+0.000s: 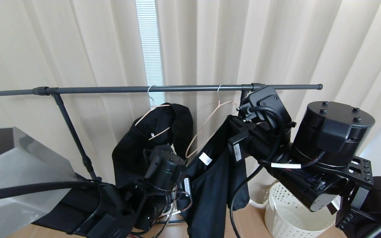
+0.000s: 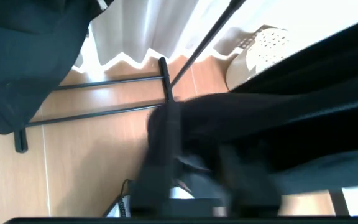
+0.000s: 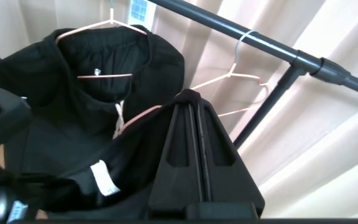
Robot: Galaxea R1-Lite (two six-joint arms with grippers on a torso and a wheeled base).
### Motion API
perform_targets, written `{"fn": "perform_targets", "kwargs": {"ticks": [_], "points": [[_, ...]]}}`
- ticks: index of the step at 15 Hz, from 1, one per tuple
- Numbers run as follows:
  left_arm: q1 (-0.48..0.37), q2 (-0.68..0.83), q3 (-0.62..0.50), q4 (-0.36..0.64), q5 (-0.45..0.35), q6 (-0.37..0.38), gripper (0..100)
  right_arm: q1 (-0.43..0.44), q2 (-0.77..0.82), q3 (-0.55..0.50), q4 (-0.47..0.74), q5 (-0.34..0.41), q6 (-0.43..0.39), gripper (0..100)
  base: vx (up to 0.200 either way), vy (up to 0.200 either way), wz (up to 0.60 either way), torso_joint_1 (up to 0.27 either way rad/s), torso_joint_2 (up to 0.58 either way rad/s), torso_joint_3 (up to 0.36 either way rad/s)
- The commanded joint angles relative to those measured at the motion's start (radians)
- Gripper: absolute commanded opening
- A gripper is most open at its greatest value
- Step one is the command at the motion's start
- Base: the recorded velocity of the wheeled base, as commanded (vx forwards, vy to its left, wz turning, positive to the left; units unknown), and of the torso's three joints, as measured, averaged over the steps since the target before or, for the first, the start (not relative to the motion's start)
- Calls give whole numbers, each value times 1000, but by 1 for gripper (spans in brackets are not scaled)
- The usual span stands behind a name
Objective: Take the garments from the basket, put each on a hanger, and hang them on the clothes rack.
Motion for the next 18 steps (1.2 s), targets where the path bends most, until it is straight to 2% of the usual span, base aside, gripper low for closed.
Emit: {"fn": "perform_targets", "kwargs": {"ticks": [1, 5, 8, 11, 14, 15, 16, 18], "points": [[6, -51, 5, 2, 0, 8, 0, -39, -2, 2, 0, 0, -5, 0, 0, 0, 0, 0, 0, 0], [30, -99, 12, 2, -5, 54, 0, -78, -3, 29, 0, 0, -58, 0, 0, 0, 0, 0, 0, 0], [64, -192, 2, 52, -8, 146, 0, -82, -22, 93, 14, 0, -155, 0, 0, 0, 0, 0, 0, 0], [102, -224, -130, 233, -8, 233, 0, -82, -14, 125, 17, 0, -207, 0, 0, 0, 0, 0, 0, 0], [113, -272, -304, 465, -34, 233, 0, -82, -11, 134, 18, 2, -223, 0, 0, 0, 0, 0, 0, 0], [113, -272, -313, 476, -39, 233, 0, -82, -11, 134, 18, 2, -224, 0, 0, 0, 0, 0, 0, 0], [113, -266, -357, 542, -63, 233, 0, -81, -17, 141, 18, 14, -226, 0, 0, 0, 0, 0, 0, 0], [138, -264, -361, 549, -123, 235, 0, -62, -94, 177, 111, 92, -227, 0, 0, 0, 0, 0, 0, 0]]}}
